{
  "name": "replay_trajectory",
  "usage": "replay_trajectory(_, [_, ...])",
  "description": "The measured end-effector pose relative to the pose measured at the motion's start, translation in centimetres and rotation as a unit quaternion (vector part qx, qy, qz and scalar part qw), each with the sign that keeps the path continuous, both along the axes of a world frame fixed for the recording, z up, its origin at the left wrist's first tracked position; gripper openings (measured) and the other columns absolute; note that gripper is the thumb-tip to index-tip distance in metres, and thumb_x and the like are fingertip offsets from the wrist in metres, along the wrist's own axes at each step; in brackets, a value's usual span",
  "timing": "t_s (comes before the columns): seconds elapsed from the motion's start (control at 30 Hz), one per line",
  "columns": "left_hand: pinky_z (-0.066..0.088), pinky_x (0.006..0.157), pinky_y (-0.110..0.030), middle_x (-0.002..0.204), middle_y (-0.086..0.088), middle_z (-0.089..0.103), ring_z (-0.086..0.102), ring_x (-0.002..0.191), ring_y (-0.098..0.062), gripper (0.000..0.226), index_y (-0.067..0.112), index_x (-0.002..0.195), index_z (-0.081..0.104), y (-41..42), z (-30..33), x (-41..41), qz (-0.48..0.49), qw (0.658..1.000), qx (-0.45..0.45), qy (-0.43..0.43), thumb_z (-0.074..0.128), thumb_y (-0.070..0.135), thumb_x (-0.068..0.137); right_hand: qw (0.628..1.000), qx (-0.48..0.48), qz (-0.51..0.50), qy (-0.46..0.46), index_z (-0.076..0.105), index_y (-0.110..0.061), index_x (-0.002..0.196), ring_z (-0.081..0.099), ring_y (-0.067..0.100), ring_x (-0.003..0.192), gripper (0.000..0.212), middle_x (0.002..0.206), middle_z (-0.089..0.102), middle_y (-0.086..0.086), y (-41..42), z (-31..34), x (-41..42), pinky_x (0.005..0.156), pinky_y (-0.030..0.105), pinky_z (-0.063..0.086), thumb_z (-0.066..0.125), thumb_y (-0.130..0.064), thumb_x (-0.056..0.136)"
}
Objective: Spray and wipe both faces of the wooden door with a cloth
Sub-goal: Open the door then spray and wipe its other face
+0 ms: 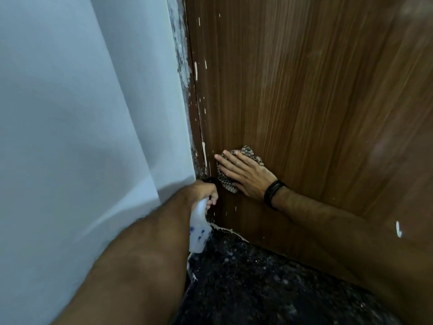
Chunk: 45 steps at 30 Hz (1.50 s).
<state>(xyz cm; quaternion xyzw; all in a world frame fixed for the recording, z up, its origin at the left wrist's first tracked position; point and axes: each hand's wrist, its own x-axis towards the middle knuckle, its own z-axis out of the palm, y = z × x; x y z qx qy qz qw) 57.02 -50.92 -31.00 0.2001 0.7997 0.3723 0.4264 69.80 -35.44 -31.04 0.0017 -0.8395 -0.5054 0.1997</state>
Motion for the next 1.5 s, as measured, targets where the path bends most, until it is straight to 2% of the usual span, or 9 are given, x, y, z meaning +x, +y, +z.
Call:
replay_trajectory(0.17, [0.046,0.043,-0.026,0.061,-0.013,0.047,0.045,0.046,-0.022,0.018,0.004,0.076,0.056,-1.0,1.0,-0.2,0.042,0.998,0.048,0.018,0.051,-0.014,0.074,0.999,-0.004,-0.012,-0.041,0.001,-0.012,0.158,-0.009,0.034,0.151,0.075,0.162,-0.019,0.017,-0.3,-1.9,0.5,0.122,0.049,-0.010,0.031,-0.050,0.101])
replay_trajectory(0.43, [0.044,0.043,-0.023,0.058,-0.012,0.050,0.050,0.045,-0.021,0.013,0.001,0.062,0.056,-1.6,0.4,1.5,0.039,0.998,-0.006,0.054,0.055,-0.011,0.066,0.992,0.000,-0.037,-0.125,-0.001,-0.016,0.158,-0.012,0.030,0.151,0.068,0.161,-0.026,0.013,-0.5,-6.4,3.0,0.118,0.048,-0.014,0.032,-0.041,0.104])
replay_trajectory(0.53, [0.045,0.045,-0.024,0.056,-0.012,0.050,0.049,0.044,-0.021,0.027,0.005,0.050,0.051,-1.3,0.2,1.2,0.036,0.998,0.001,0.046,0.053,-0.011,0.072,0.996,-0.009,-0.012,-0.092,0.001,-0.016,0.158,-0.008,0.029,0.152,0.071,0.163,-0.018,0.013,-0.6,-3.6,1.8,0.121,0.047,-0.011,0.032,-0.048,0.103])
replay_trajectory(0.67, [0.045,0.042,-0.023,0.059,-0.011,0.049,0.046,0.047,-0.021,0.025,0.005,0.060,0.054,-0.8,1.4,0.2,0.097,0.991,0.092,0.022,0.049,-0.007,0.081,0.998,-0.035,-0.007,0.043,0.004,-0.016,0.158,-0.005,0.029,0.152,0.072,0.165,-0.011,0.011,-1.2,3.1,-0.9,0.124,0.045,-0.004,0.032,-0.049,0.101])
replay_trajectory(0.77, [0.043,0.041,-0.023,0.059,-0.012,0.051,0.046,0.045,-0.020,0.020,0.005,0.066,0.057,-0.8,1.9,0.0,0.142,0.979,0.145,0.009,0.050,-0.006,0.082,0.994,-0.073,-0.006,0.082,0.004,-0.016,0.159,-0.006,0.030,0.152,0.071,0.165,-0.010,0.011,-1.5,4.3,-1.0,0.123,0.046,-0.004,0.032,-0.047,0.101])
replay_trajectory(0.97, [0.043,0.043,-0.023,0.054,-0.008,0.055,0.048,0.043,-0.017,0.010,0.004,0.082,0.064,-0.9,5.8,0.6,0.185,0.954,0.237,0.010,0.060,-0.006,0.083,0.999,-0.039,-0.017,-0.003,0.003,-0.016,0.158,-0.011,0.032,0.151,0.073,0.163,-0.018,0.015,-0.4,2.5,-0.2,0.118,0.051,-0.020,0.035,-0.049,0.102])
replay_trajectory(1.03, [0.044,0.045,-0.026,0.061,-0.010,0.057,0.048,0.045,-0.018,0.017,0.004,0.093,0.067,-1.0,8.1,0.4,0.193,0.936,0.293,-0.004,0.067,-0.005,0.079,0.999,-0.030,-0.008,0.011,0.005,-0.017,0.158,-0.008,0.031,0.152,0.072,0.164,-0.015,0.013,-0.2,5.7,-0.9,0.118,0.050,-0.019,0.034,-0.050,0.102])
replay_trajectory(1.27, [0.039,0.046,-0.027,0.053,-0.005,0.051,0.042,0.040,-0.017,0.020,0.010,0.080,0.061,-1.0,18.0,1.3,0.222,0.887,0.405,0.009,0.062,-0.010,0.078,0.976,-0.089,0.019,0.200,0.022,-0.016,0.156,0.002,0.030,0.152,0.068,0.166,0.001,0.011,-1.3,23.8,-3.3,0.123,0.049,0.000,0.041,-0.047,0.098])
replay_trajectory(1.5, [0.041,0.047,-0.027,0.050,-0.006,0.055,0.046,0.041,-0.018,0.014,0.005,0.079,0.065,-0.7,25.2,1.8,0.228,0.861,0.452,0.054,0.061,-0.006,0.072,0.993,-0.052,0.031,0.102,0.023,-0.017,0.156,0.003,0.031,0.152,0.072,0.165,0.002,0.011,-0.7,24.2,-4.4,0.121,0.049,-0.009,0.043,-0.052,0.096])
